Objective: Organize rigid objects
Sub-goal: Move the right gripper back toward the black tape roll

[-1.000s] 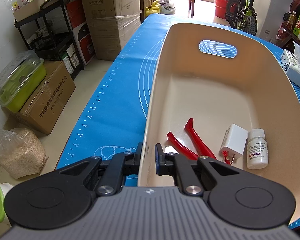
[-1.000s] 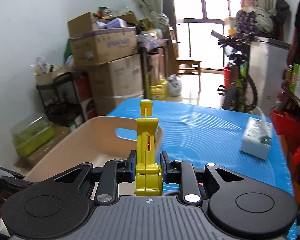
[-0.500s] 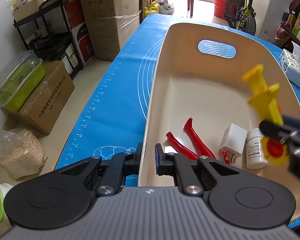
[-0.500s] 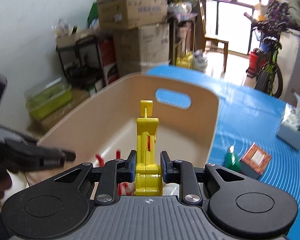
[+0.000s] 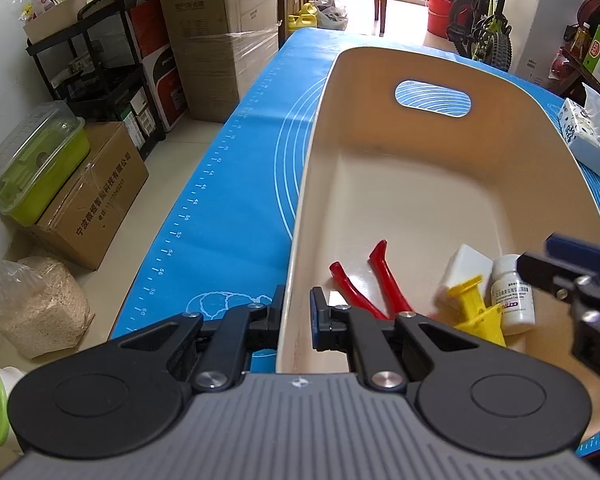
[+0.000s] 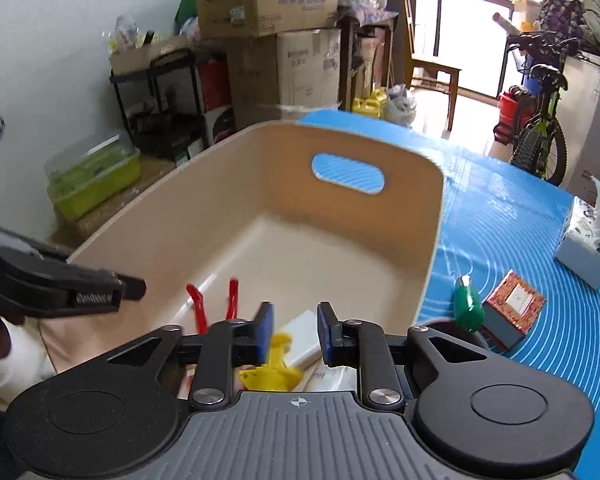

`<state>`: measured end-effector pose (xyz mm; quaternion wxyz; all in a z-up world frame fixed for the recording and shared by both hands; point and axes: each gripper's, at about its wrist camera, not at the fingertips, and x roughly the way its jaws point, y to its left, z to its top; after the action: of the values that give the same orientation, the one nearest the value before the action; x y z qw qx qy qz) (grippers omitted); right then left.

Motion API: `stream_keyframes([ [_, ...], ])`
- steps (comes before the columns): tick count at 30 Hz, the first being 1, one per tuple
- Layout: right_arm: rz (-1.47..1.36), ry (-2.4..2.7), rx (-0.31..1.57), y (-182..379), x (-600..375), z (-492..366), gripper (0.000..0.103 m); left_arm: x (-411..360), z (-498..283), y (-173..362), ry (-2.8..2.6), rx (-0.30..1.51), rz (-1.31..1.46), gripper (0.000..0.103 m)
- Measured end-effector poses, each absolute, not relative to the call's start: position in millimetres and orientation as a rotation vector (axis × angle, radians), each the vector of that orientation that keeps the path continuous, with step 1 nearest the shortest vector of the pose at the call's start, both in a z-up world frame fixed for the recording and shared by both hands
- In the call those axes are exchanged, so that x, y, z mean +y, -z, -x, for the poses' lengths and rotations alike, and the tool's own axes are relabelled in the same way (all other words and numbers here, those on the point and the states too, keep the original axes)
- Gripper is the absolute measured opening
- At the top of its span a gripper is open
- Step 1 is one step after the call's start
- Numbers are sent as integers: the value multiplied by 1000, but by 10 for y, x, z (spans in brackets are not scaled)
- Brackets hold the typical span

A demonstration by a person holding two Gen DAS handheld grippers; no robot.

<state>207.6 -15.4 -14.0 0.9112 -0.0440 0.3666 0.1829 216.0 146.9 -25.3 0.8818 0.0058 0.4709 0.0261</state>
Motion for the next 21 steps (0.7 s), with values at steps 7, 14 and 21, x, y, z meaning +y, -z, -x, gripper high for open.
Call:
stream_keyframes([
  [7,34,-335,656,-164,-432,-2098,54,1482,-2166,248,-53,982,-12,13],
  [14,5,-195,658,-194,-895,-2269,58,1481,-2166,248,-53,982,-12,13],
  [21,6,-78,723,139,-1249,-2384,58,1480,-2165,254,-54,982,-14,13],
])
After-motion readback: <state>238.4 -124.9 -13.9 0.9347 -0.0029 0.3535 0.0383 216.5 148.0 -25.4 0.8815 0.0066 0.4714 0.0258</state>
